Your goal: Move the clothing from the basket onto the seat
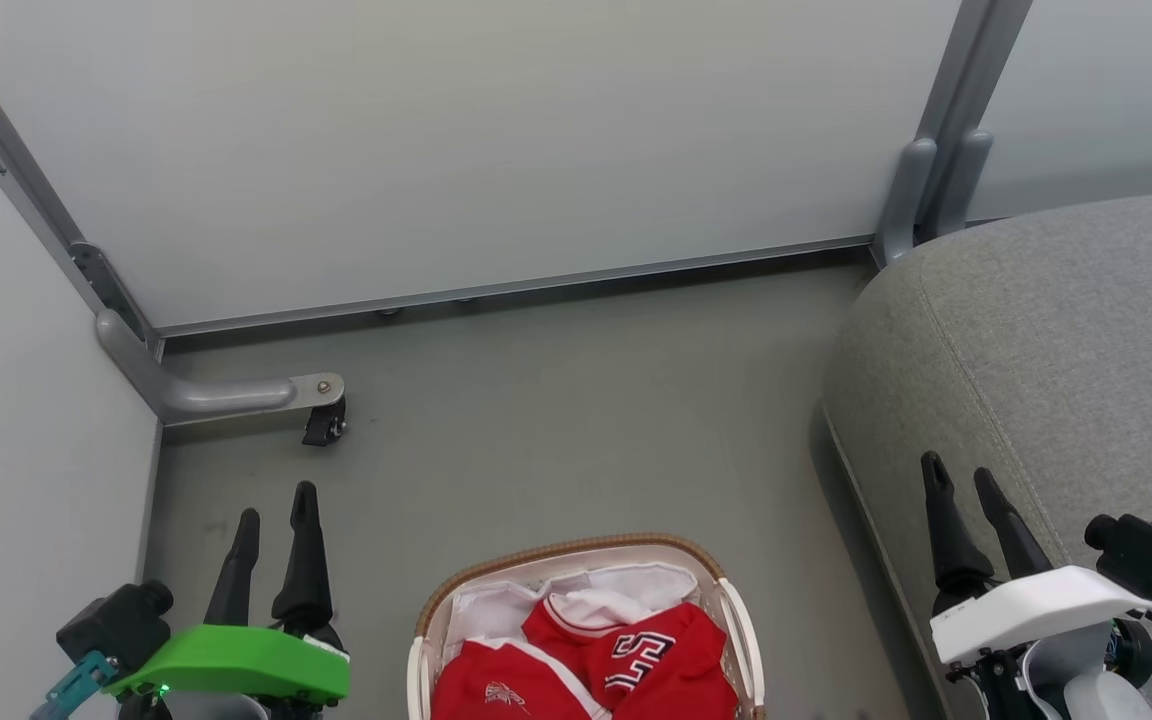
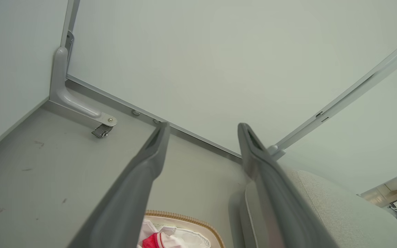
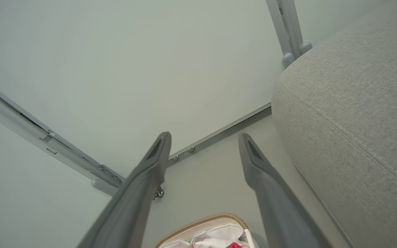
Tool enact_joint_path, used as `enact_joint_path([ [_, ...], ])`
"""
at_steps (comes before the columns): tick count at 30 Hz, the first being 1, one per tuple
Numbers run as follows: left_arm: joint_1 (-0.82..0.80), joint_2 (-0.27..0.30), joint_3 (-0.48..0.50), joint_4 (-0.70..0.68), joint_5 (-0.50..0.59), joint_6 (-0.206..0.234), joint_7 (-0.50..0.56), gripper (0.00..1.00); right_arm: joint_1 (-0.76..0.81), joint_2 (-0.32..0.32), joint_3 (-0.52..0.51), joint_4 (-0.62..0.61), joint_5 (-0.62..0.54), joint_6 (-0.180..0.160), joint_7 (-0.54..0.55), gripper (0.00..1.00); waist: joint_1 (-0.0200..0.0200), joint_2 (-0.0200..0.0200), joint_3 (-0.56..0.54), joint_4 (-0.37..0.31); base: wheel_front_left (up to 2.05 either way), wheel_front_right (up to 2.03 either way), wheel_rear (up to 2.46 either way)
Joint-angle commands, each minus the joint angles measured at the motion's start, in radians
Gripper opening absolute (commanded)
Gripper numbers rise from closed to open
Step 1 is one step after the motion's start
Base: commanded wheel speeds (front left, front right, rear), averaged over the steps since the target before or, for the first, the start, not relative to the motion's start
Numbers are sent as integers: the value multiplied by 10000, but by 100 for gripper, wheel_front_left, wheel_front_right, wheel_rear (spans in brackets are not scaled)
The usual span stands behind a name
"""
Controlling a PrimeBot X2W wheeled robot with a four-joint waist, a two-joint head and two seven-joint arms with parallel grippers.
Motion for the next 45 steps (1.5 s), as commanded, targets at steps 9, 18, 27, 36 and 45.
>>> enact_joint_path([
  [9, 285, 73, 17, 107, 1295, 166, -311, 100, 198, -81, 134, 43, -1339, 4, -334, 100, 0, 0, -42, 37, 0, 0, 0],
  [18, 466, 82, -58, 370, 2228, 162, -543, 100, 327, -94, 282, 166, -2227, 5, -575, 100, 0, 0, -81, 57, 0, 0, 0],
  [27, 521, 91, -207, 510, 3041, 139, -746, 100, 354, -104, 384, 154, -3083, 4, -774, 100, 0, 0, -82, 93, 0, 0, 0],
  [36, 609, 98, -280, 594, 3780, 175, -940, 100, 392, -113, 436, 117, -3764, 4, -966, 100, 0, 0, -98, 123, 0, 0, 0],
  [45, 687, 102, -351, 661, 4360, 183, -1118, 100, 441, -121, 503, 54, -4520, 5, -1149, 100, 0, 0, -98, 142, 0, 0, 0],
])
